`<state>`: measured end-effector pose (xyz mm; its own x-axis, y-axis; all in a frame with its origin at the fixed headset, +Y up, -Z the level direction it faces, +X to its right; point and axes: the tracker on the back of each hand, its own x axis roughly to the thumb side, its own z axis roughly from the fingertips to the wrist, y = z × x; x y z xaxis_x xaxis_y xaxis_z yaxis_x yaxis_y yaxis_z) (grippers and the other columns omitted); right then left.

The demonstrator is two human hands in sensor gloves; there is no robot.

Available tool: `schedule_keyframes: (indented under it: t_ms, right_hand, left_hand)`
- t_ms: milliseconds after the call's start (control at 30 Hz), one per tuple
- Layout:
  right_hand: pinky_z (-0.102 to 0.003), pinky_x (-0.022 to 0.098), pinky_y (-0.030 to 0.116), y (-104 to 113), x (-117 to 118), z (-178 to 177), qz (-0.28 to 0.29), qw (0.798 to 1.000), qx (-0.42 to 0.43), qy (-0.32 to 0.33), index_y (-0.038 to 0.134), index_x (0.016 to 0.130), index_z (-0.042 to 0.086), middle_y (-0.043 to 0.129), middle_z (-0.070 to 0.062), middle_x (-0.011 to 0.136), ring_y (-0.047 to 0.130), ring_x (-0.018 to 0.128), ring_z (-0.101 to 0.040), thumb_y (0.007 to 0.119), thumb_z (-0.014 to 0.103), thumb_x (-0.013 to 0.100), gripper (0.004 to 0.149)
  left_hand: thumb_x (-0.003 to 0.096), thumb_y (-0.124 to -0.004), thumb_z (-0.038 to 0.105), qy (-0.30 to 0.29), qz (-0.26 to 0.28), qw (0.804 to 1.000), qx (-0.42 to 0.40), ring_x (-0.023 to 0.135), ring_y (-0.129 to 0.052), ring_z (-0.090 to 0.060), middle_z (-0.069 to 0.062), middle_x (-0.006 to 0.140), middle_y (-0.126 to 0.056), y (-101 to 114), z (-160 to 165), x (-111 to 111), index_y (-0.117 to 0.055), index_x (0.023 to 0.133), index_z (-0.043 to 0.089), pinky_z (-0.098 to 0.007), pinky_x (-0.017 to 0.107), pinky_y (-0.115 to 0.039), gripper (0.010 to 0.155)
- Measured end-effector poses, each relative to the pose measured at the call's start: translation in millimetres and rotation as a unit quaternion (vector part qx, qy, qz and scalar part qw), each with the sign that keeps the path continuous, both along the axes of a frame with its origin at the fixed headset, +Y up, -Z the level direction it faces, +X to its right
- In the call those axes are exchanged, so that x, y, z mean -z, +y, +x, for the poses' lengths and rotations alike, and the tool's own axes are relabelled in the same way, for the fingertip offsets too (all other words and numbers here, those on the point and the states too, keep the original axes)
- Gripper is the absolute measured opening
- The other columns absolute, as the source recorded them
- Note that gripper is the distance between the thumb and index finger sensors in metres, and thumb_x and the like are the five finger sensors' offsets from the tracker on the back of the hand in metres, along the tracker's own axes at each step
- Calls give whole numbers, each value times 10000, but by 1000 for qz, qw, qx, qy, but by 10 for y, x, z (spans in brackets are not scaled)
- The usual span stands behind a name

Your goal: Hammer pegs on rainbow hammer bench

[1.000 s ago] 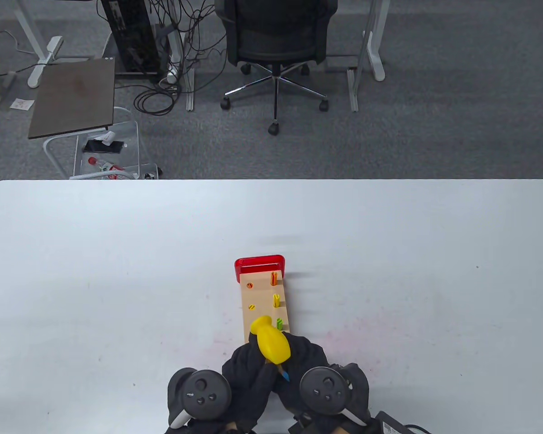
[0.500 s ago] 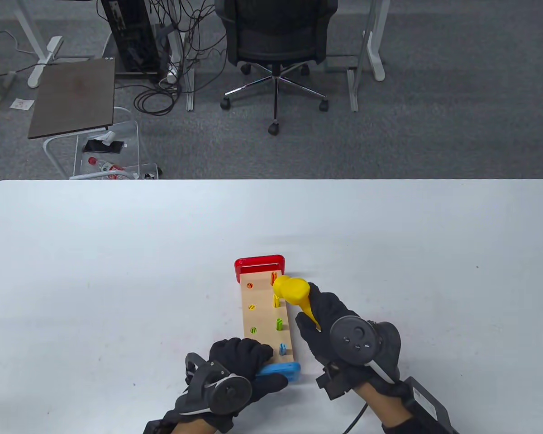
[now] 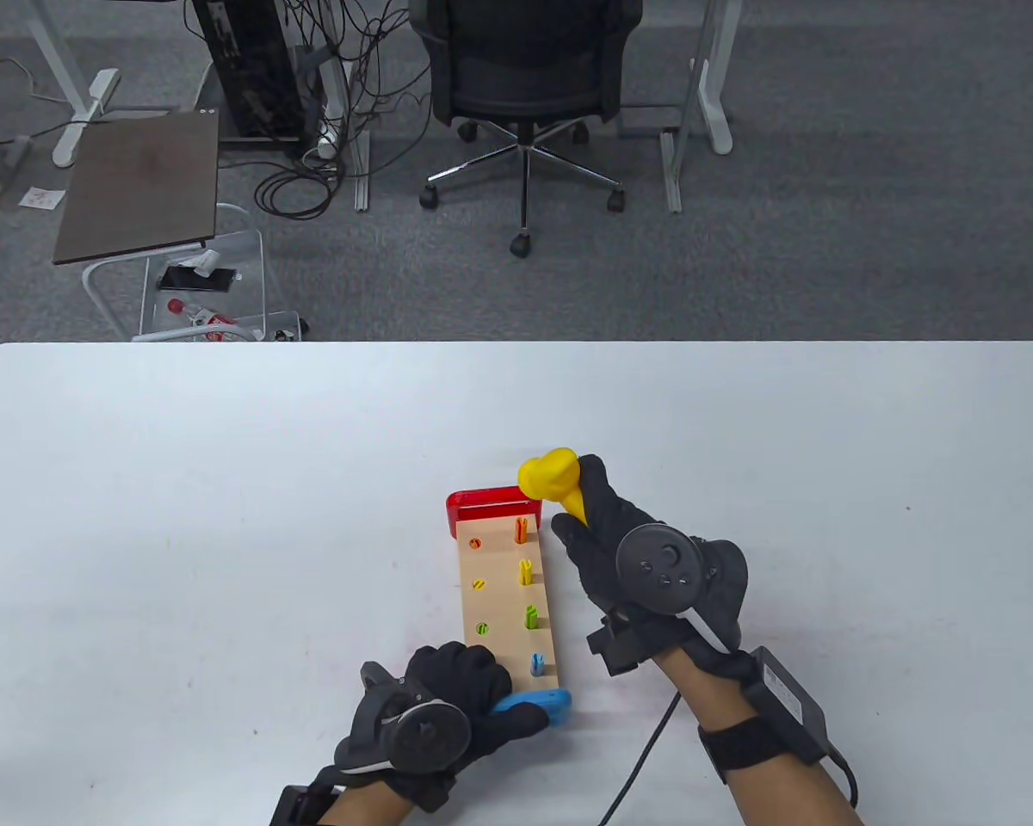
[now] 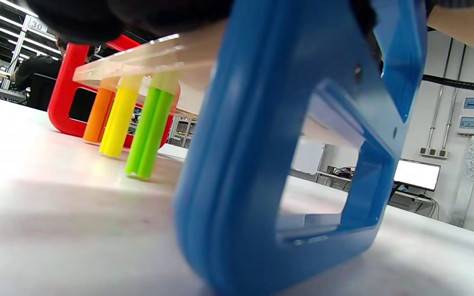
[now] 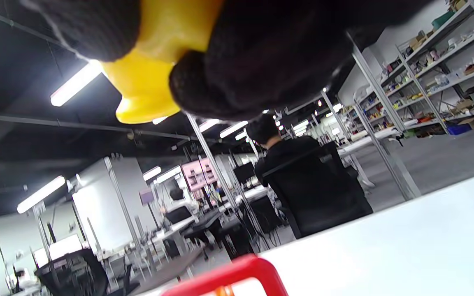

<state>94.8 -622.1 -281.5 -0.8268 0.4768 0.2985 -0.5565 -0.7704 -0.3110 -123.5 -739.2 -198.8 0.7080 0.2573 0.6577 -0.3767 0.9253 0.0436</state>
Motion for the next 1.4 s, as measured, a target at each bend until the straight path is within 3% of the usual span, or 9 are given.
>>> schedule_keyframes:
  t_ms: [200, 300, 633, 767, 833, 1100, 1167, 1233, 1400]
  right_hand:
    - [-277, 114, 849, -334, 83, -216, 36, 997, -63, 16, 525, 1034, 207, 957, -57, 635, 977, 257, -180, 605, 530, 468, 656]
    - [-215, 71, 867, -652, 184, -317, -127, 961, -244, -34, 521, 1023, 238, 973, 31, 604, 973, 172, -72, 564, 588, 445, 677]
    - [-293, 122, 855, -156, 14, -209, 100, 995, -12, 29, 500, 1035, 203, 944, -51, 646, 961, 226, -152, 521, 537, 466, 660]
    - [-256, 61, 873, -794, 298, -361, -146, 952, -271, -7, 520, 1010, 243, 970, 14, 603, 965, 134, -87, 499, 579, 422, 678]
    - [-320, 29, 831, -615, 232, -306, 2, 986, -162, 30, 651, 985, 166, 999, -88, 531, 941, 94, -162, 590, 525, 437, 658]
    - [-331, 157, 860, -121, 127, -115, 87, 995, 19, 40, 498, 1031, 217, 930, -58, 673, 959, 240, -173, 512, 532, 453, 658]
    - [-322, 124, 856, -375, 201, -168, 53, 997, -41, 42, 536, 1023, 196, 953, -66, 630, 955, 199, -161, 505, 528, 461, 653]
    - [-293, 45, 863, -912, 415, -347, -166, 946, -277, 11, 595, 987, 186, 993, -32, 533, 950, 97, -115, 500, 550, 434, 669]
    - [-312, 123, 870, -404, 204, -157, 16, 992, -122, 27, 611, 996, 216, 977, -34, 588, 961, 183, -139, 527, 553, 444, 652]
  left_hand:
    - [530, -627, 784, -4, -6, 1000, -4, 346, -850, -205, 14, 578, -875, -5, -6, 13, -865, 568, 281, -566, 413, -812, 558]
    - [532, -623, 786, -3, -12, 1000, -8, 345, -844, -202, 13, 580, -871, -9, -7, 14, -863, 568, 281, -563, 414, -810, 560]
    - [540, -611, 782, -4, -13, 1000, -11, 341, -843, -201, 11, 579, -871, -16, -17, 19, -864, 565, 279, -562, 410, -810, 564]
    - [543, -605, 781, -4, -16, 1000, -16, 338, -839, -200, 11, 576, -870, -22, -22, 24, -861, 557, 281, -561, 410, -811, 562]
    - [543, -605, 782, -5, -16, 1000, -16, 336, -839, -199, 11, 575, -870, -28, -25, 29, -862, 555, 281, -561, 408, -811, 563]
    - [545, -603, 782, -5, -17, 1000, -20, 336, -838, -199, 11, 574, -871, -35, -32, 36, -864, 555, 281, -561, 410, -810, 564]
    - [543, -605, 781, -6, -17, 1000, -20, 335, -838, -199, 11, 574, -871, -35, -32, 36, -864, 552, 282, -561, 409, -810, 562]
    - [544, -608, 781, -5, -18, 1000, -20, 335, -838, -201, 10, 573, -872, -38, -33, 36, -864, 547, 282, -563, 410, -810, 561]
    - [542, -608, 783, -5, -19, 1000, -22, 334, -837, -198, 12, 572, -871, -44, -38, 35, -864, 546, 284, -561, 411, -811, 561]
